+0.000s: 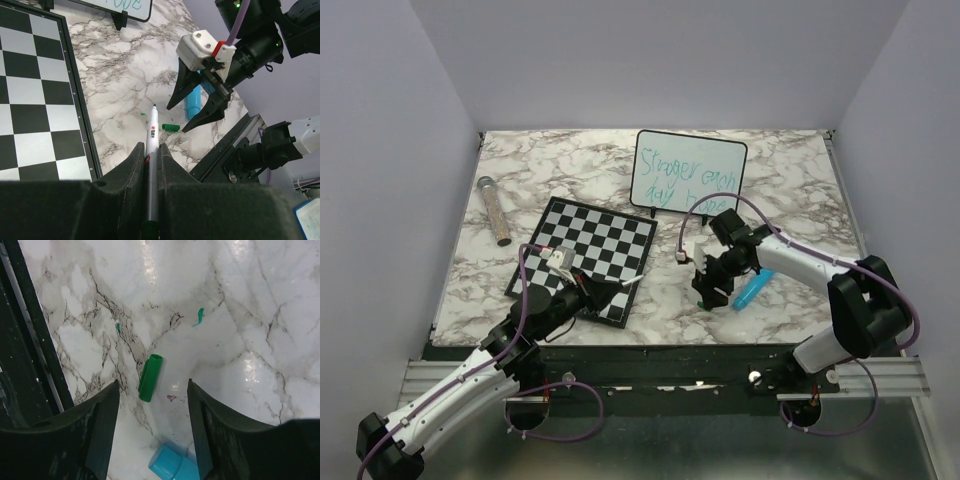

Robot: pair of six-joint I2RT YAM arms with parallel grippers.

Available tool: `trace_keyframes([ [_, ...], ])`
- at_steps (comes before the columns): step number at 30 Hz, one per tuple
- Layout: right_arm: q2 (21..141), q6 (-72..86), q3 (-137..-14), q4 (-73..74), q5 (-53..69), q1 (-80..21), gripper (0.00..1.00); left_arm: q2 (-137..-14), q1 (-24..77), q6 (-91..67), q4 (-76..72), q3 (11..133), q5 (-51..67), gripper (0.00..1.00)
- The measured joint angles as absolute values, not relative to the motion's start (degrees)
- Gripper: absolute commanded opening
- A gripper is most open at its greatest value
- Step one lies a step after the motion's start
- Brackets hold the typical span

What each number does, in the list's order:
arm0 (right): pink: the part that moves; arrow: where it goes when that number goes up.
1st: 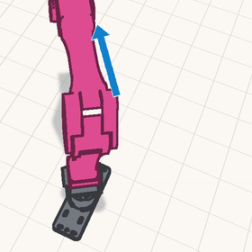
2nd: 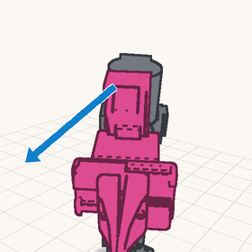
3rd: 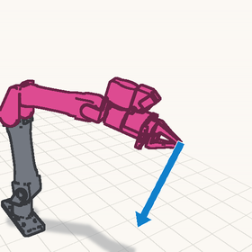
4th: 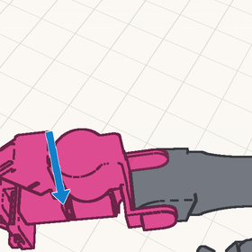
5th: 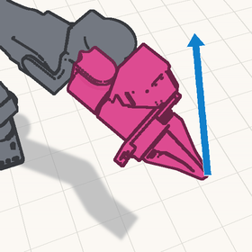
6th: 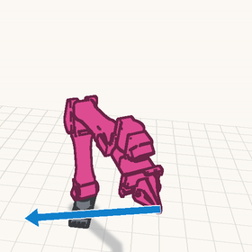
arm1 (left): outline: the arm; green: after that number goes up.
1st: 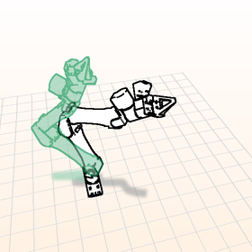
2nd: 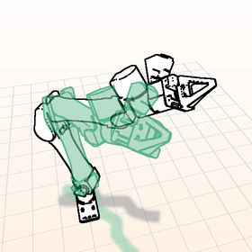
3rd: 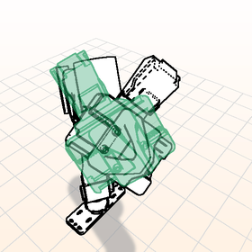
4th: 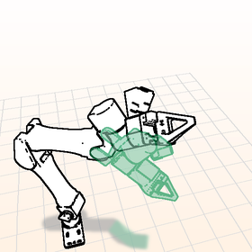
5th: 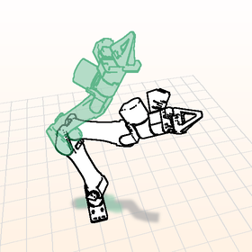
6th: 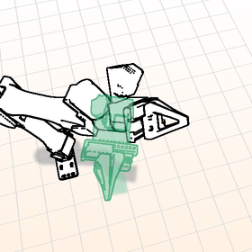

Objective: Write a sentence on the whiteboard
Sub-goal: Pick up the pen cap from the center of the board.

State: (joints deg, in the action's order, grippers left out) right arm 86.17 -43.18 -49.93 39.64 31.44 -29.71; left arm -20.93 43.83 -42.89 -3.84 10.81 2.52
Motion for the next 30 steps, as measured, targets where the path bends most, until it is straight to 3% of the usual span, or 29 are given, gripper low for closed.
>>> trace_keyframes([
  [5, 89.97, -42.15, -50.13, 39.24, 29.36, -32.6, 0.58, -21.19, 43.83, -42.92, -4.91, 10.17, 2.55, 0.0],
  [8, 91.2, -41.71, -50.63, 38.83, 27.92, -33.63, 0.5, -21.43, 43.83, -42.92, -5.23, 9.43, 2.55, 0.0],
  [12, 92.18, -40.88, -51.46, 38.44, 25.45, -34.44, 0.3, -22.0, 43.83, -42.92, -5.82, 8.67, 2.57, 0.0],
  [14, 92.51, -40.6, -51.59, 37.98, 24.38, -34.52, 0.27, -22.81, 43.83, -42.94, -6.74, 8.38, 2.68, 0.0],
  [20, 92.47, -40.56, -51.57, 37.45, 22.72, -34.57, 0.26, -29.08, 43.83, -42.94, -11.16, 7.62, 4.97, 0.0],
  [21, 92.44, -40.58, -51.57, 37.43, 22.5, -34.59, 0.32, -30.28, 43.83, -42.94, -11.99, 7.6, 5.39, 0.0],
  [24, 92.23, -41.01, -51.57, 37.52, 21.5, -34.94, 0.38, -33.36, 43.83, -42.92, -14.13, 7.57, 6.79, 0.0],
  [29, 91.0, -43.38, -50.78, 37.58, 18.92, -35.05, 0.36, -35.59, 43.83, -42.92, -16.84, 7.57, 8.43, 0.0],
  [30, 90.76, -43.83, -50.52, 37.56, 18.68, -35.05, 0.31, -35.92, 43.83, -42.92, -17.34, 7.57, 8.67, 0.0],
])
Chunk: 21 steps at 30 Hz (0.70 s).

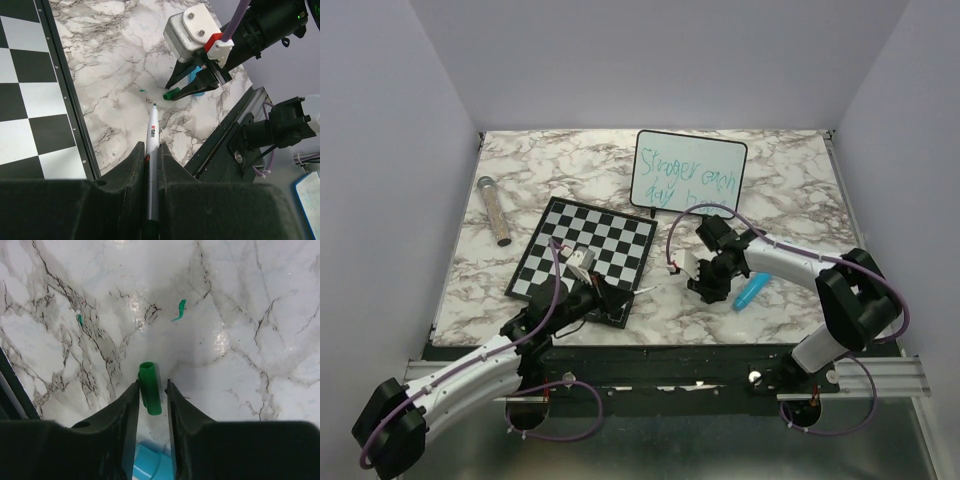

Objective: Write a sentence on the whiteboard
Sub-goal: Pick up the pen cap from the center of the board.

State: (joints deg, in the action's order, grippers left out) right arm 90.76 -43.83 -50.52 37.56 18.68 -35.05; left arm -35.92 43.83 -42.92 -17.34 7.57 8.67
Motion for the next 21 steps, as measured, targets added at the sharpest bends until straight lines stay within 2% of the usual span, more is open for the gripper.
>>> trace_keyframes([
  [2, 90.35, -45.06, -50.11, 37.5, 18.24, -35.05, 0.2, -37.26, 43.83, -42.92, -18.96, 7.57, 9.34, 0.0],
  [3, 90.24, -45.54, -49.95, 37.34, 18.0, -35.05, 0.07, -37.87, 43.83, -42.94, -19.73, 7.57, 9.72, 0.0],
  [5, 90.17, -46.41, -49.87, 37.12, 17.82, -35.05, 0.01, -40.1, 43.83, -42.94, -21.85, 7.49, 10.33, 0.0],
  [14, 88.64, -50.19, -48.75, 36.67, 18.7, -35.05, 0.01, -55.61, 43.86, -43.79, -38.65, 4.93, 13.37, 0.0],
  [21, 85.89, -54.87, -46.09, 35.16, 20.69, -35.05, 0.01, -75.0, 44.14, -44.75, -55.51, 6.63, 15.73, 0.0],
])
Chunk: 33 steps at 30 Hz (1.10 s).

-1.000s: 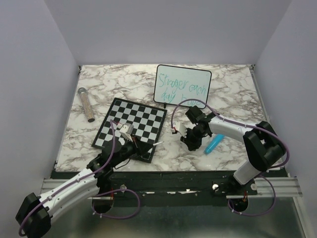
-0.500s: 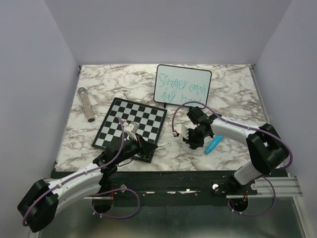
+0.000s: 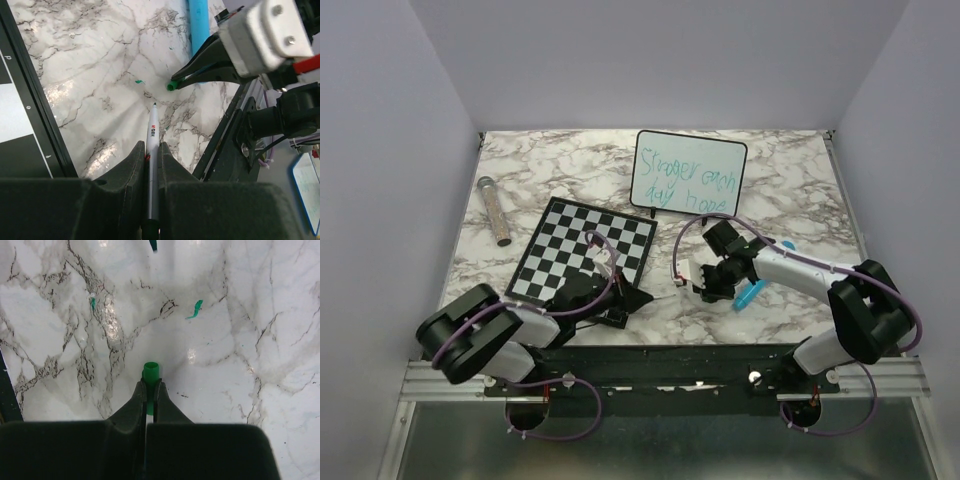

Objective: Write a sentence on the whiteboard
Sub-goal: Pick up the pen cap from the center of the board, then insert the pen cap into the whiteboard marker.

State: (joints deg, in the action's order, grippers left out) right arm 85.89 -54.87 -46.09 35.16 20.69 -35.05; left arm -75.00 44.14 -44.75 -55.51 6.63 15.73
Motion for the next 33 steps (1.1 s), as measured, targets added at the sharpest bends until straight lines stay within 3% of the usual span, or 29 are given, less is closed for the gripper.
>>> trace_keyframes([
  [7, 83.46, -57.67, -44.14, 32.4, 24.25, -35.05, 0.01, -94.48, 44.93, -47.92, -70.67, 8.84, 17.82, 0.0],
  [12, 83.46, -57.95, -44.14, 31.14, 26.48, -35.05, 0.0, -100.95, 45.58, -50.74, -76.34, 10.15, 18.55, 0.0],
  [33, 84.73, -57.52, -44.45, 30.89, 30.96, -35.05, 0.0, -96.71, 47.11, -50.81, -76.34, 8.8, 18.5, 0.0],
])
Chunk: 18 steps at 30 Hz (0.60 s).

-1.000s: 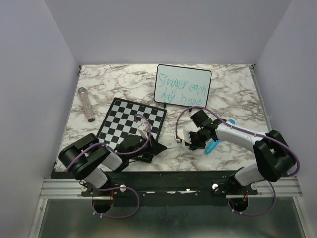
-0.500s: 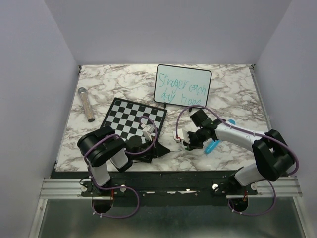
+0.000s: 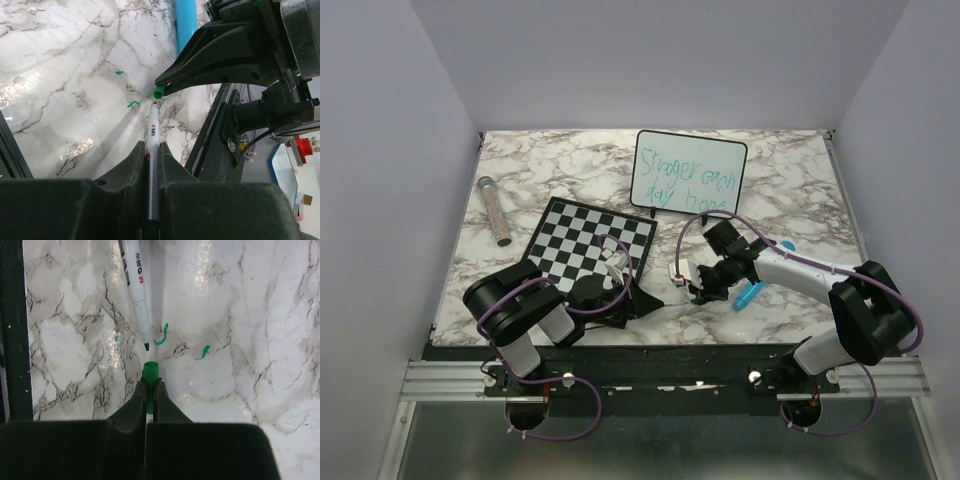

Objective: Write a sentence on the whiteboard
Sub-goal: Insert the pen cap into the whiteboard marker.

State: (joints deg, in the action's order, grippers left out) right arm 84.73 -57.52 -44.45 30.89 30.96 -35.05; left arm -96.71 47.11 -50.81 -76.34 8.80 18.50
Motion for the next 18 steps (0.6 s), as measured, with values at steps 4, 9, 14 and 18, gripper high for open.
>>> trace_keyframes([
  [4, 84.73, -57.41, -44.64, 30.89, 31.59, -35.05, 0.0, -96.05, 47.33, -50.83, -76.34, 8.8, 18.5, 0.0],
  [9, 84.73, -57.19, -44.64, 30.92, 32.6, -35.05, 0.01, -96.05, 47.42, -50.85, -76.29, 8.8, 18.5, 0.0],
  [14, 84.73, -57.06, -44.64, 30.92, 33.65, -35.05, 0.0, -96.05, 47.77, -50.85, -76.16, 8.82, 18.52, 0.0],
  [18, 84.73, -57.06, -44.64, 30.94, 34.33, -35.05, 0.01, -96.05, 47.77, -50.85, -76.16, 8.82, 18.5, 0.0],
])
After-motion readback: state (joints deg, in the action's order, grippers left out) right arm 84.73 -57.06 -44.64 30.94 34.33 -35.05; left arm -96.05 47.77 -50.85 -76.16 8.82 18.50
